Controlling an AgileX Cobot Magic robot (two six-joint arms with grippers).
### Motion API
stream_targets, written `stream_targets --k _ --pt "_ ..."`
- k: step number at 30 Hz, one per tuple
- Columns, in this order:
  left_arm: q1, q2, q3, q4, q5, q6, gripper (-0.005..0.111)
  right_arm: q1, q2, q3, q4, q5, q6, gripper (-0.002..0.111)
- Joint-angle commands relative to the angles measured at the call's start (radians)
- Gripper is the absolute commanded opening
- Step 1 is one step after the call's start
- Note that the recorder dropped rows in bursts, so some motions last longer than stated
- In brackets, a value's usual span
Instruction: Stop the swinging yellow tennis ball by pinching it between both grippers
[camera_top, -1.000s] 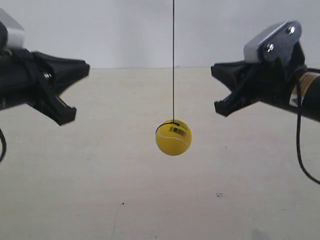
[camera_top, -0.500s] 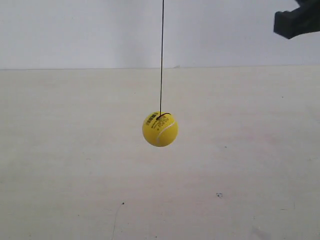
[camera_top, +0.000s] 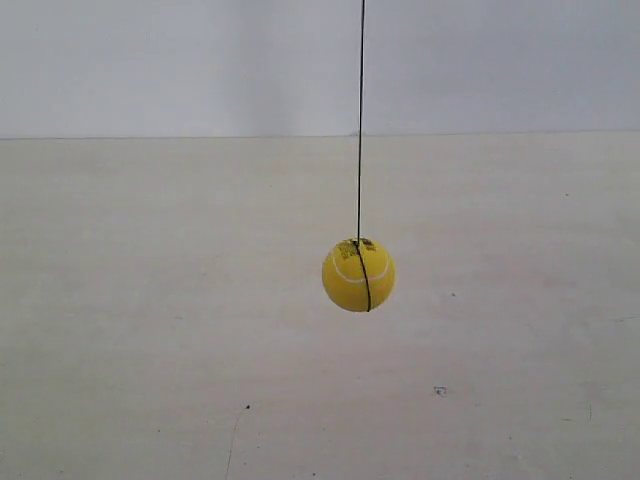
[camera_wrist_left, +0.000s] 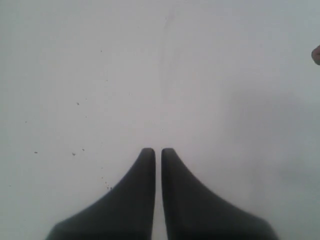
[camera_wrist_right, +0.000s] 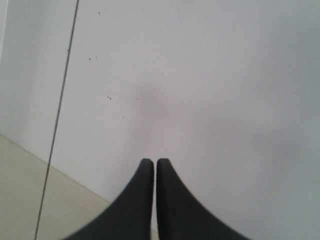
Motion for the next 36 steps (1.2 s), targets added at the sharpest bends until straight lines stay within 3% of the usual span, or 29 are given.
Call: stream_targets --k 1,9,36 --pt "-0.002 -0.059 0.036 -0.037 0.026 -0.010 0.005 0.078 -0.147 0.059 0.000 0.023 -0.004 0.000" --pt "-0.002 -0.059 0.041 -0.133 0.135 -0.010 0.005 0.079 -0.173 0.140 0.002 0.014 0.040 0.000" --pt "-0.002 -0.059 0.041 -0.124 0.137 -0.010 0.005 0.079 -0.173 0.140 0.002 0.014 0.075 0.000"
